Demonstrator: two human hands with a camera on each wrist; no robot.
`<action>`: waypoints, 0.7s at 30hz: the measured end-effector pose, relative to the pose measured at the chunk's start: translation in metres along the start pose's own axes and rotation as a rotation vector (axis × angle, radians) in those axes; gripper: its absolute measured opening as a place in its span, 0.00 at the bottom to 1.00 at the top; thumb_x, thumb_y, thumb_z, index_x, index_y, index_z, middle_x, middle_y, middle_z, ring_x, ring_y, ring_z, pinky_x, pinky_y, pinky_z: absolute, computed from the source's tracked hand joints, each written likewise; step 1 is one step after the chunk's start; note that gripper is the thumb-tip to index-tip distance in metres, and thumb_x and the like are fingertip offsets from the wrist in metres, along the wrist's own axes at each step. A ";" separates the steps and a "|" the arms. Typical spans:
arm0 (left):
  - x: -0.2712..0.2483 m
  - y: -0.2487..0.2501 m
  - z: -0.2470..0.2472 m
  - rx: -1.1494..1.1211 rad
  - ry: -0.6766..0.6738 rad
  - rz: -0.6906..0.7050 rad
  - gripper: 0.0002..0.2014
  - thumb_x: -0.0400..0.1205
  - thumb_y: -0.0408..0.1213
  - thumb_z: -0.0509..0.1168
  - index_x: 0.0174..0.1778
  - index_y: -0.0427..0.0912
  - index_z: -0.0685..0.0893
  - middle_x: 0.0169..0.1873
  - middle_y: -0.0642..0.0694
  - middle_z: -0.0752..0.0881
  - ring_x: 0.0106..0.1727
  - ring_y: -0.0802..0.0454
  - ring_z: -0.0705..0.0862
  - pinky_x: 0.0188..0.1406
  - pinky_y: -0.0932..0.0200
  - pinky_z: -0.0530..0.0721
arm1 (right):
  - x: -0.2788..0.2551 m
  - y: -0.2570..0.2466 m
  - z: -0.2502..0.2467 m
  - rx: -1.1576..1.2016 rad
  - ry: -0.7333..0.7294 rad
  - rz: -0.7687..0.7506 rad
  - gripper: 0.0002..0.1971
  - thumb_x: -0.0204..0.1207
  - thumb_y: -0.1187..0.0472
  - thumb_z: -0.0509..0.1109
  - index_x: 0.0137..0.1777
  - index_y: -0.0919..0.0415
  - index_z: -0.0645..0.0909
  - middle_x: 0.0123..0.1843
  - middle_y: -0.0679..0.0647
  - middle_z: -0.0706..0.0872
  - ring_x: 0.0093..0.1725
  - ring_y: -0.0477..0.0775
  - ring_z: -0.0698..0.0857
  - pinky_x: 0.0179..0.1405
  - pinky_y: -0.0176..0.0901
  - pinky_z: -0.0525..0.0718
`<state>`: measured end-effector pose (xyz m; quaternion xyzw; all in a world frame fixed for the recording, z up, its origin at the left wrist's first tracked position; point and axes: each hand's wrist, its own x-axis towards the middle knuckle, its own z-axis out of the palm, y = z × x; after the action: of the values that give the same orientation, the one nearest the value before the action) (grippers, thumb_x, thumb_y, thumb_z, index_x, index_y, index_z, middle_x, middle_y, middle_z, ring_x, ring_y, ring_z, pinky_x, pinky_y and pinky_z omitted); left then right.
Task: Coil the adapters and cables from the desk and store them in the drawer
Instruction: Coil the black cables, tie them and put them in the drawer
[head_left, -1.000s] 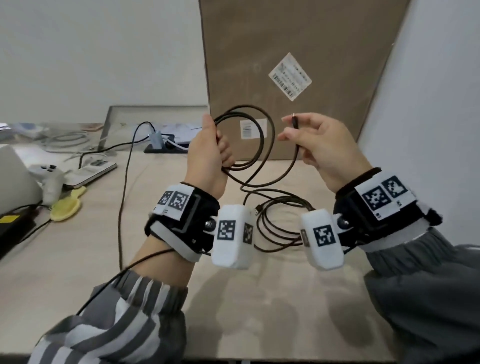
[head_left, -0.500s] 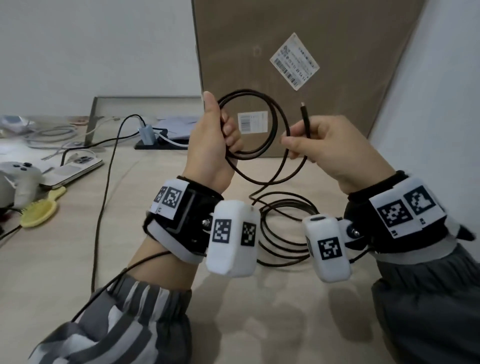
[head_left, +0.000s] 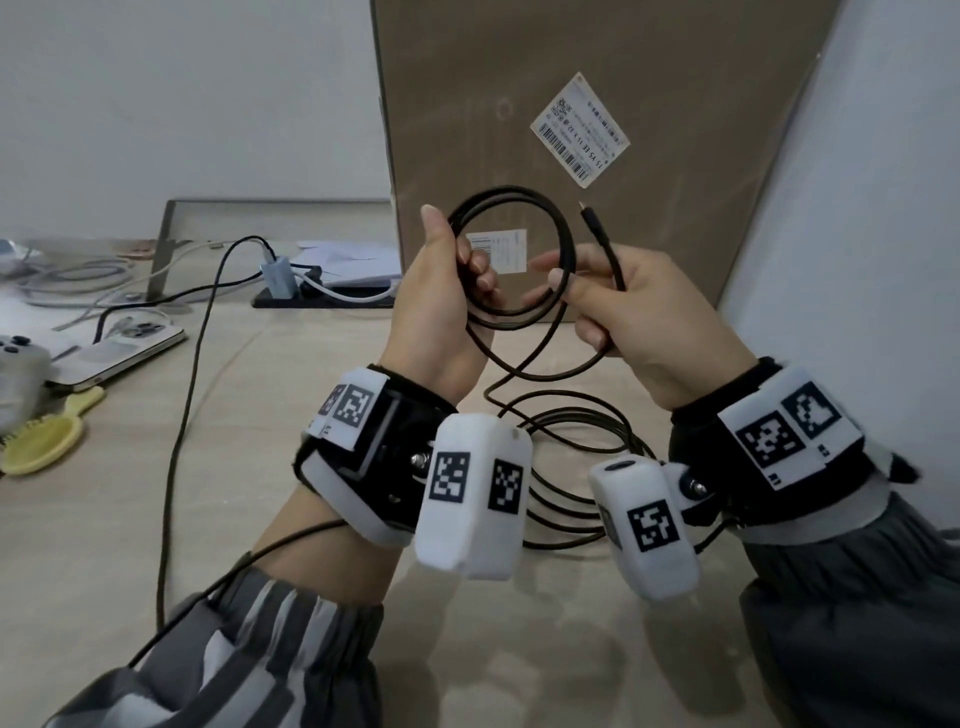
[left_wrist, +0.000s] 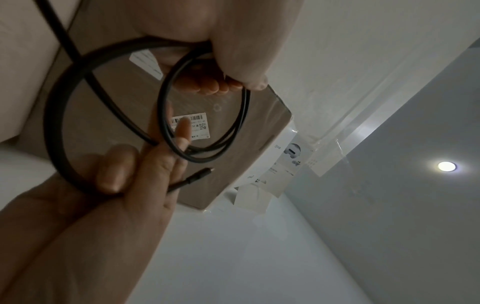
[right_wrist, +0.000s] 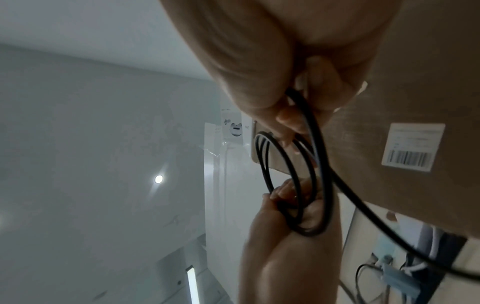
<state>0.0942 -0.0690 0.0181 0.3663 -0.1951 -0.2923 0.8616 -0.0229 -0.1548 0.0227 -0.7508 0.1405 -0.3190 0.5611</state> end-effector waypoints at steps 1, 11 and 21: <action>0.000 0.000 -0.001 0.036 0.000 -0.012 0.23 0.87 0.55 0.52 0.29 0.45 0.67 0.22 0.52 0.71 0.22 0.58 0.69 0.29 0.65 0.71 | 0.000 0.000 0.000 0.021 -0.008 0.005 0.08 0.82 0.66 0.64 0.56 0.64 0.83 0.43 0.55 0.90 0.20 0.41 0.69 0.22 0.29 0.68; -0.005 0.034 -0.016 0.419 -0.241 -0.238 0.13 0.85 0.47 0.59 0.45 0.41 0.80 0.16 0.56 0.66 0.15 0.62 0.65 0.17 0.71 0.66 | 0.006 0.008 -0.013 -0.082 -0.164 0.062 0.10 0.84 0.60 0.61 0.56 0.58 0.84 0.42 0.56 0.90 0.22 0.43 0.72 0.20 0.30 0.66; 0.003 0.044 -0.030 0.425 -0.138 -0.263 0.17 0.85 0.50 0.60 0.36 0.43 0.77 0.14 0.55 0.59 0.14 0.60 0.58 0.15 0.69 0.65 | 0.016 0.008 -0.056 -0.114 0.083 0.191 0.23 0.85 0.47 0.57 0.32 0.61 0.76 0.12 0.48 0.67 0.12 0.44 0.60 0.14 0.27 0.55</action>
<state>0.1291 -0.0309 0.0312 0.5403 -0.2614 -0.3785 0.7046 -0.0454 -0.2087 0.0296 -0.7509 0.2521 -0.2864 0.5390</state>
